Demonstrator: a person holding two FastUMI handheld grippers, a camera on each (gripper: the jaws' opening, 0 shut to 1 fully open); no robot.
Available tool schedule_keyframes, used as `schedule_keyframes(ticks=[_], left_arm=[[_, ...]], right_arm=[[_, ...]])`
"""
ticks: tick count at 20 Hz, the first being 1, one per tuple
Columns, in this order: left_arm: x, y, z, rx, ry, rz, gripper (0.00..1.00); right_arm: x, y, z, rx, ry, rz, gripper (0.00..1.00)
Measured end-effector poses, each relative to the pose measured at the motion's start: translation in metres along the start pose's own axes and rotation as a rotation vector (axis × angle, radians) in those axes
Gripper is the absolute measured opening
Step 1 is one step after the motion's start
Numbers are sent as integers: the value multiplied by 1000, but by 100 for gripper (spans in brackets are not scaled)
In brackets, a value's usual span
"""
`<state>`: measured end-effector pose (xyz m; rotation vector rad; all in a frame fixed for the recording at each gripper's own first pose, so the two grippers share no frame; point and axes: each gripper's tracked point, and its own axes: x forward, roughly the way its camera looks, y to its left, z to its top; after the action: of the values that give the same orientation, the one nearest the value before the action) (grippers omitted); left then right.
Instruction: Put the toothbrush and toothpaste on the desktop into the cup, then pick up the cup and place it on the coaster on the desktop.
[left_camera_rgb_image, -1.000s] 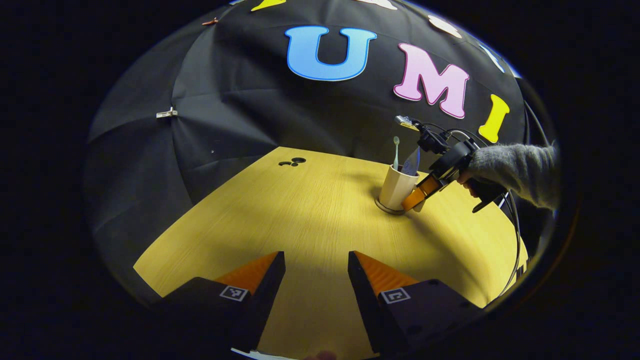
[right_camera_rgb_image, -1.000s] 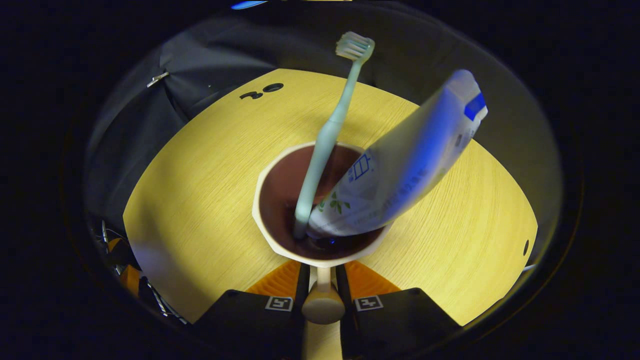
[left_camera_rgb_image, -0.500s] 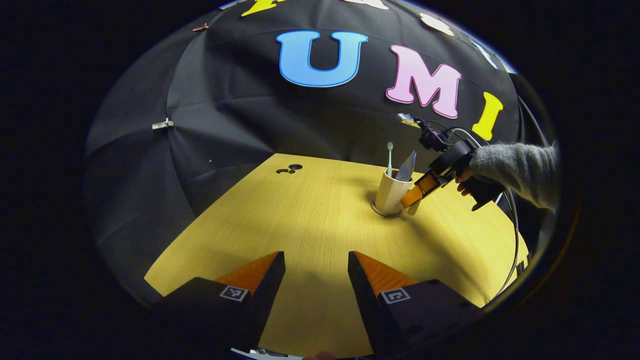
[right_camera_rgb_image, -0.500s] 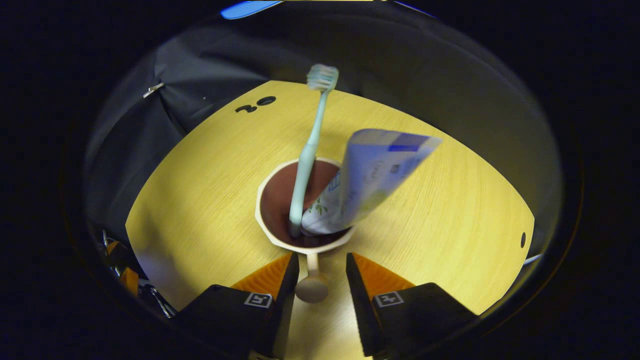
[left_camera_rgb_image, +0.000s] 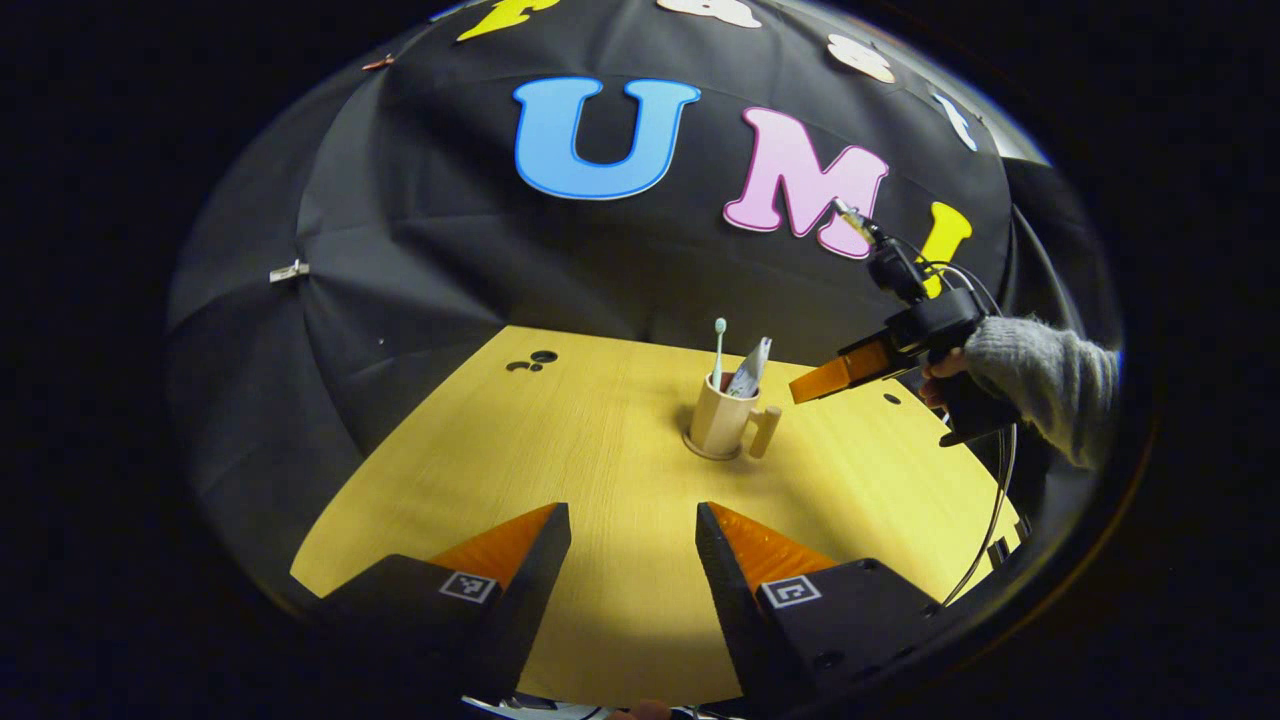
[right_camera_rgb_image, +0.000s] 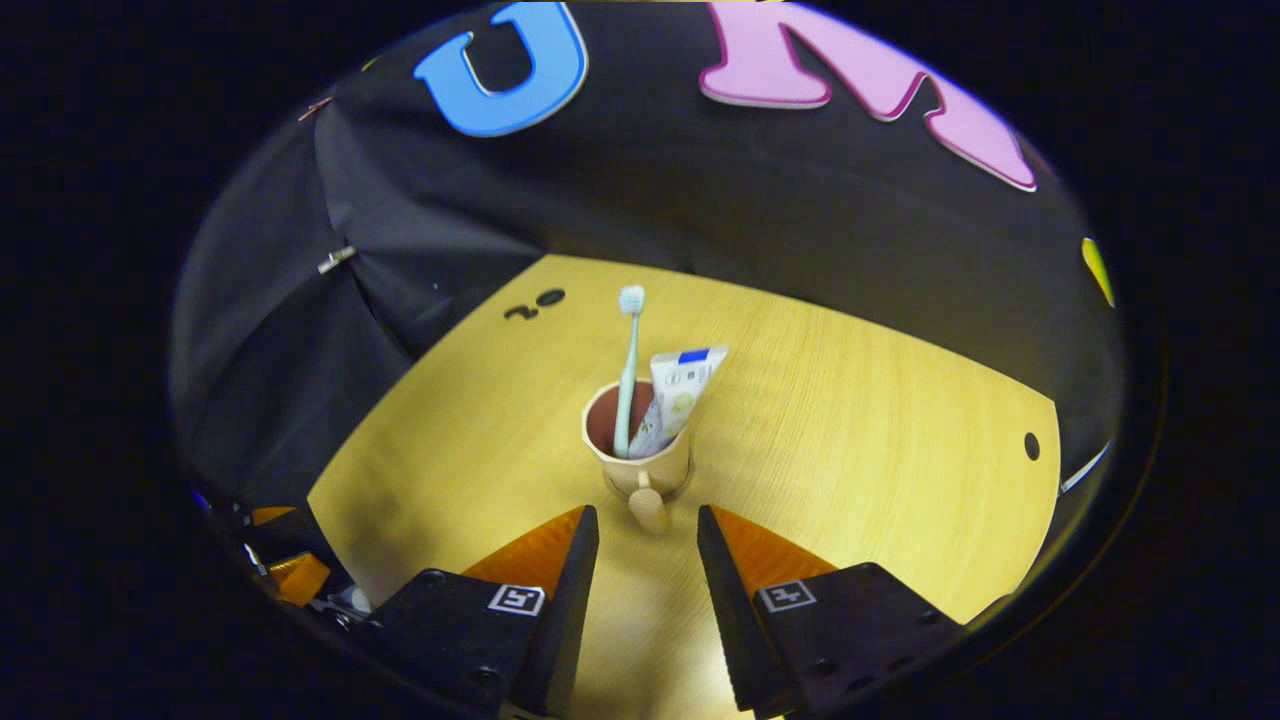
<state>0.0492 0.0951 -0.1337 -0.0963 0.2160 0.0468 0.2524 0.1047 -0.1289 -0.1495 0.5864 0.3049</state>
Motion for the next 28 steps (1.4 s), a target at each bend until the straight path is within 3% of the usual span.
schedule_keyframes(ticks=[7,14,28], left_arm=[[-8,-36,54,53,-76,-62,81],[-21,-71,83,106,-135,-124,81],[-35,-112,103,171,-177,-197,81]], right_arm=[[-109,5,31,30,-259,-30,61],[-178,26,20,10,-352,1,61],[-222,33,13,58,-485,5,63]])
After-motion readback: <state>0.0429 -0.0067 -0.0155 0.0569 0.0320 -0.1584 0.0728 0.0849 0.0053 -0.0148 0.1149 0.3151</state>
